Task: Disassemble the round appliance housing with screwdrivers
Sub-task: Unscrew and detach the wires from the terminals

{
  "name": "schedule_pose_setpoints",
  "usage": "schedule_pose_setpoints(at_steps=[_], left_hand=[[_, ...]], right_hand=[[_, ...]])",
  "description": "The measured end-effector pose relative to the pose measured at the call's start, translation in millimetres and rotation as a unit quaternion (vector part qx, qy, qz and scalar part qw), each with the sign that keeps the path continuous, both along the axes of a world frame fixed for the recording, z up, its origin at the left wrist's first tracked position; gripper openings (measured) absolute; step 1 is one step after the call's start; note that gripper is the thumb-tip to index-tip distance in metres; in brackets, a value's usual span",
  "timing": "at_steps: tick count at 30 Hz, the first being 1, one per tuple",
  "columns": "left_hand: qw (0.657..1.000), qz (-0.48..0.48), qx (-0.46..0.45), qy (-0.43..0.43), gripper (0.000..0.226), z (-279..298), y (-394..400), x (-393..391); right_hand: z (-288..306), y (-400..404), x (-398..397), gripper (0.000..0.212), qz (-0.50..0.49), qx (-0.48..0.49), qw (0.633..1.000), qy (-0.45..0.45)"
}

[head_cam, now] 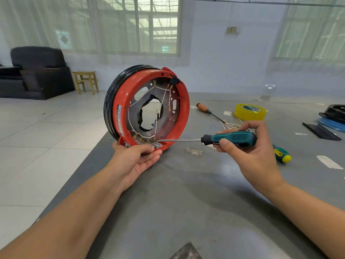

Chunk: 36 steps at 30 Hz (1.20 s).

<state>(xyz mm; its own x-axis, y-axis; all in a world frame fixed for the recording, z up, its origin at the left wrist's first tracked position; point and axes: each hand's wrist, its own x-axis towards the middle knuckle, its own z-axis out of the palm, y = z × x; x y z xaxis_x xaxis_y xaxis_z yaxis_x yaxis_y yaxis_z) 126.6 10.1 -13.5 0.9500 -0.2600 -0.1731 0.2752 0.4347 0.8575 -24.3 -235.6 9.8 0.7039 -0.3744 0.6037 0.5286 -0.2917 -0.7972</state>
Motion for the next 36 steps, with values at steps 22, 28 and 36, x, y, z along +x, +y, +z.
schedule_pose_setpoints(at_steps=[22,28,36], left_hand=[[0.999,-0.002,-0.032,0.024,0.074,1,7,-3],[0.999,-0.032,-0.005,0.027,0.069,7,10,-9],[0.997,-0.045,0.053,0.023,0.034,12,24,-9]], right_hand=[[-12,-19,1,0.024,0.0,-0.052,0.991,0.12],[-11,-21,3,0.017,0.021,0.059,0.994,0.095],[-10,-21,4,0.025,0.038,0.105,0.99,0.091]])
